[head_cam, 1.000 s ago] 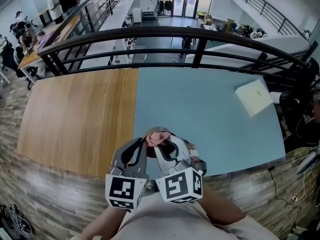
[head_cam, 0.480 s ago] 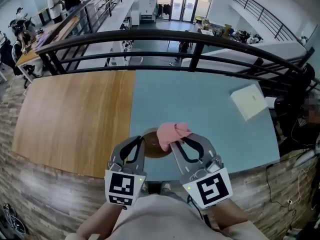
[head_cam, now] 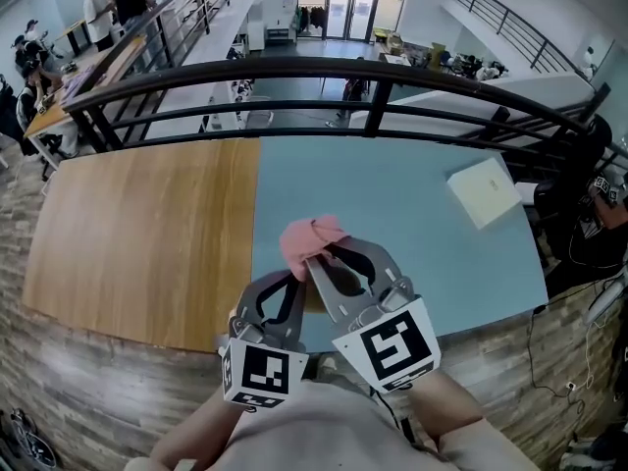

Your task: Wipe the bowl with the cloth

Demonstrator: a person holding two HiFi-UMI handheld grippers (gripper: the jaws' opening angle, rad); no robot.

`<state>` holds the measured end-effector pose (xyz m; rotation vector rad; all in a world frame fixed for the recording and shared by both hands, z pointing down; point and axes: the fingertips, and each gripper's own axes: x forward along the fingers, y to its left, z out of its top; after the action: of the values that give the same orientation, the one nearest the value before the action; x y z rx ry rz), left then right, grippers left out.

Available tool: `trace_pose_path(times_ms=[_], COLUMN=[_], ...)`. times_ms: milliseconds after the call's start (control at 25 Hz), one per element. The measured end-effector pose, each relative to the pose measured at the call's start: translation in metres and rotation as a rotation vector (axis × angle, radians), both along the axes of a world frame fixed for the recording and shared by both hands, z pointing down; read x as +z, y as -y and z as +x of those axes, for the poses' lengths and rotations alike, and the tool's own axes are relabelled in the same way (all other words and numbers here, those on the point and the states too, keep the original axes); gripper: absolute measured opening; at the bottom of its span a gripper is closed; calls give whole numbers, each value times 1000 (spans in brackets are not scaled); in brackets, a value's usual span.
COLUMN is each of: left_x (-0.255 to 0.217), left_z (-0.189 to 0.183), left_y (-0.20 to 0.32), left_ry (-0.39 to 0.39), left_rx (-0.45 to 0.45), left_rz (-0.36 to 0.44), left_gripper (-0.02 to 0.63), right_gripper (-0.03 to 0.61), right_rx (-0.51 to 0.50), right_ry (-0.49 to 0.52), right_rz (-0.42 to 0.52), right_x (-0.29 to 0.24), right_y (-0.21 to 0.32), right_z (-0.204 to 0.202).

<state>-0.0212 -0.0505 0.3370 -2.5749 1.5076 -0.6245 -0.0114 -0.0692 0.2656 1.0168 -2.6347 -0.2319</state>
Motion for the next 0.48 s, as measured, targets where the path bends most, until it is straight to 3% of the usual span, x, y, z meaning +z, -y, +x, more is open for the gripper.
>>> trace_pose_path(times_ms=[240,480], left_x=[-2,5], left_z=[-4,-10], left_y=[-1,7], left_ry=[60,37], left_rx=[10,6], left_rz=[46,24], left_gripper=[12,12], right_gripper=[26,26], right_rx=[-37,-33], right_ry=[-83,-109], right_rz=[-66,-115], right_x=[27,43], right_y=[-3,8], right_z=[-17,-11])
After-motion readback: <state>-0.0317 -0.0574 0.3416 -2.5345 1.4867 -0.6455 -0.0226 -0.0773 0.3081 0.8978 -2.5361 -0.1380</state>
